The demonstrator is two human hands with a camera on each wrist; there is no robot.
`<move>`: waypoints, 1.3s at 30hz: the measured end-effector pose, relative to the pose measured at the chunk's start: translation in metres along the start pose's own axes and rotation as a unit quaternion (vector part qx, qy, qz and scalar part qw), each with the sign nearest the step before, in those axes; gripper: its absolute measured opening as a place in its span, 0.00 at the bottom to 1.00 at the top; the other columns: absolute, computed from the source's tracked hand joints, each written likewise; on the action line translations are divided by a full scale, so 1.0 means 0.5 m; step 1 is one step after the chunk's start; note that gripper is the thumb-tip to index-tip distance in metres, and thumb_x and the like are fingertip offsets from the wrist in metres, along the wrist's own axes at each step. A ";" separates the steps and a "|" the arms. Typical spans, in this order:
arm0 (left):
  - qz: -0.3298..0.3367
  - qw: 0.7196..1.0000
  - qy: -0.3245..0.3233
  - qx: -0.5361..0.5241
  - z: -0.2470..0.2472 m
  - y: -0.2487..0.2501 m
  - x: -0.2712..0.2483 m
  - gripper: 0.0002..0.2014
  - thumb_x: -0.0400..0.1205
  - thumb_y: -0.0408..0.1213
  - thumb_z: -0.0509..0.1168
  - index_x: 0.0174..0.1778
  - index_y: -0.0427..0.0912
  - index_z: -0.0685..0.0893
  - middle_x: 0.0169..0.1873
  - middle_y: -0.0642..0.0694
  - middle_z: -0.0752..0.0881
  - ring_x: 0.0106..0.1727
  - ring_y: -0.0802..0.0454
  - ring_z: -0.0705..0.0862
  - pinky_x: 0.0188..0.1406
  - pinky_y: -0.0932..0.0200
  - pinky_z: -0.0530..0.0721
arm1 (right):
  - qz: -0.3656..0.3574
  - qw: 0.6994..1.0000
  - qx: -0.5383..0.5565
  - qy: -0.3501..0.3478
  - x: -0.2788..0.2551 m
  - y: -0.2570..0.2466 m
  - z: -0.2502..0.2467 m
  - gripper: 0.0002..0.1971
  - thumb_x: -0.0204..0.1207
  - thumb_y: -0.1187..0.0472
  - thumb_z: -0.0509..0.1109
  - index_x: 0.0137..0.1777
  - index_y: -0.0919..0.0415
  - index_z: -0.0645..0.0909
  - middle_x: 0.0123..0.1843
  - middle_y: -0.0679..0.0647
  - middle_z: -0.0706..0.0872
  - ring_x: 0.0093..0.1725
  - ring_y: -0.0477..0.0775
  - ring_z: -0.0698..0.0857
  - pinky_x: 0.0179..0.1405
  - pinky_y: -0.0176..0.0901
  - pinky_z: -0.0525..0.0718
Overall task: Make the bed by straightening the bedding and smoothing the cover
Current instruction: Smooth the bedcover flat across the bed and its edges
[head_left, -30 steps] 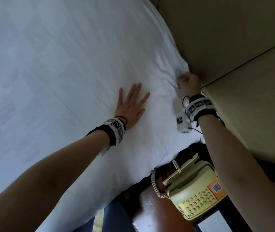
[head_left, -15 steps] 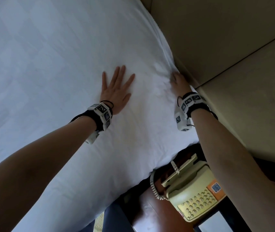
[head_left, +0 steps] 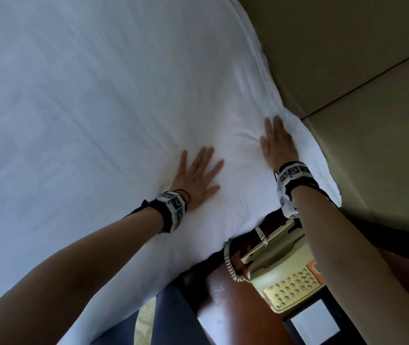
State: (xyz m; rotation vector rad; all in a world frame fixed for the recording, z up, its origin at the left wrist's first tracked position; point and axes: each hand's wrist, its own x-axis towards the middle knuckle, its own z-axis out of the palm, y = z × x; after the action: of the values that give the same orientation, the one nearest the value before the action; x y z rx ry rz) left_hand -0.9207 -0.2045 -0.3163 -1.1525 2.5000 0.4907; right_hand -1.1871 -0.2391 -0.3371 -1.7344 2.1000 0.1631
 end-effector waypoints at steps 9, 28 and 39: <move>0.050 0.991 0.122 0.003 -0.012 0.005 -0.084 0.30 0.85 0.53 0.46 0.83 0.55 0.46 0.84 0.42 0.48 0.85 0.46 0.47 0.79 0.33 0.41 | -0.084 0.993 0.005 0.079 -0.123 -0.123 -0.019 0.32 0.85 0.48 0.53 0.85 0.51 0.45 0.86 0.55 0.46 0.85 0.60 0.49 0.81 0.60 0.53; -0.078 0.989 0.009 -0.124 0.137 -0.143 -0.688 0.28 0.87 0.51 0.41 0.83 0.54 0.41 0.84 0.48 0.42 0.85 0.48 0.42 0.83 0.44 0.42 | 0.076 0.994 -0.013 -0.080 -0.513 -0.506 0.109 0.32 0.87 0.53 0.49 0.85 0.61 0.38 0.86 0.60 0.41 0.85 0.58 0.44 0.83 0.57 0.51; -0.489 0.798 0.115 -0.333 0.184 -0.317 -1.230 0.27 0.86 0.42 0.54 0.82 0.41 0.57 0.78 0.40 0.66 0.78 0.39 0.65 0.75 0.45 0.67 | -0.239 0.946 -0.054 -0.214 -0.679 -1.031 0.141 0.31 0.86 0.57 0.54 0.84 0.63 0.46 0.85 0.62 0.50 0.85 0.59 0.51 0.82 0.54 0.57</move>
State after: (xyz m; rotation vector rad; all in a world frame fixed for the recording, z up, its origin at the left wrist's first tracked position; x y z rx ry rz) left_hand -0.4072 0.1429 -0.1508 -2.6387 1.4786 0.9524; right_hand -0.6268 -0.0176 -0.1857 -2.0005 1.3474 0.4685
